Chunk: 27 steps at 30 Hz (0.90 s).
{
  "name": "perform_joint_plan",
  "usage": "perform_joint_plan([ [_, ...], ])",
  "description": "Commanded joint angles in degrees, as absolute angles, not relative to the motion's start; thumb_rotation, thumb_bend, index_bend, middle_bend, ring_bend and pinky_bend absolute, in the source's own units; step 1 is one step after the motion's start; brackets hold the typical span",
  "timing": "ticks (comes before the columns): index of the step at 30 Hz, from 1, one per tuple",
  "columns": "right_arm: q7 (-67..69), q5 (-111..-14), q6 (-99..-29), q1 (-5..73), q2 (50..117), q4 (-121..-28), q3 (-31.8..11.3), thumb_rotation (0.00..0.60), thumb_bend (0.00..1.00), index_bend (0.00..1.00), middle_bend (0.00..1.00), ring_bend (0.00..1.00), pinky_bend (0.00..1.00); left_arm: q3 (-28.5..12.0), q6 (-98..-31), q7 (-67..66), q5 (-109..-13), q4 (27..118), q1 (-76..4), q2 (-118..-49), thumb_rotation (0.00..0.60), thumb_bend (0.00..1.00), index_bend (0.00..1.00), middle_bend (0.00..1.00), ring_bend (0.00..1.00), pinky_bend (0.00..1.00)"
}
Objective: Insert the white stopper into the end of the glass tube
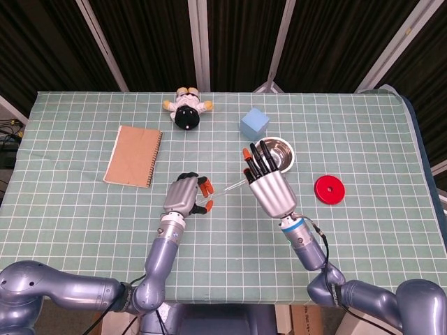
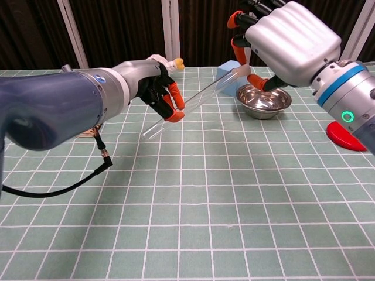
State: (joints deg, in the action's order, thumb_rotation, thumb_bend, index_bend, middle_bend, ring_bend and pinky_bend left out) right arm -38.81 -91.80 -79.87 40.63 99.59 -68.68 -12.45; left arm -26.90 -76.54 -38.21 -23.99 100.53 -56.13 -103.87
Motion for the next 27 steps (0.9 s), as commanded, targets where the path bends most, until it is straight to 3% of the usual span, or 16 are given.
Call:
perform_joint_plan([
  [1,-38.7,-91.9,-79.8,40.7,99.6,-68.8,-12.4,0.600,0.40,0.60,0.20,0.09,0.04,-26.9,-76.6,-38.3,-23.9,100.5,-56.3,-103.9,0.600,0.68,0.55,0.53,0.16,0.12],
  [20,-38.3,-92.1,-79.4,40.9,99.9,-69.1,-12.1,0.600,0.41,0.60,0.20,0.09,0.04,-27.2,-76.1,-38.2,-23.6,99.7,-57.0,-104.4,0.600,0.68,0.55,0.53,0.16,0.13],
  [22,-38.4,-92.0,-79.4,40.9,99.9,-69.1,-12.1,0.600,0.41,0.53,0.20,0.09,0.04,-27.2,-76.1,-38.1,-23.8,99.7,-57.0,-104.4,0.600,0.68,0.55,0.53,0.16,0.13],
  [24,-38.6,-91.8,-79.3,40.8,99.8,-69.2,-12.1,0.600,0.40,0.33,0.15,0.07,0.03,-27.0,-76.2,-38.0,-24.2,99.7,-57.0,-104.4,0.600,0.68,0.55,0.53,0.16,0.13],
  [27,-39.0,-91.5,-79.1,40.5,99.4,-69.6,-12.1,0.600,0.40,0.12,0.06,0.02,0.01,-26.6,-76.4,-37.5,-25.5,99.5,-56.7,-104.3,0.600,0.68,0.55,0.53,0.16,0.13],
])
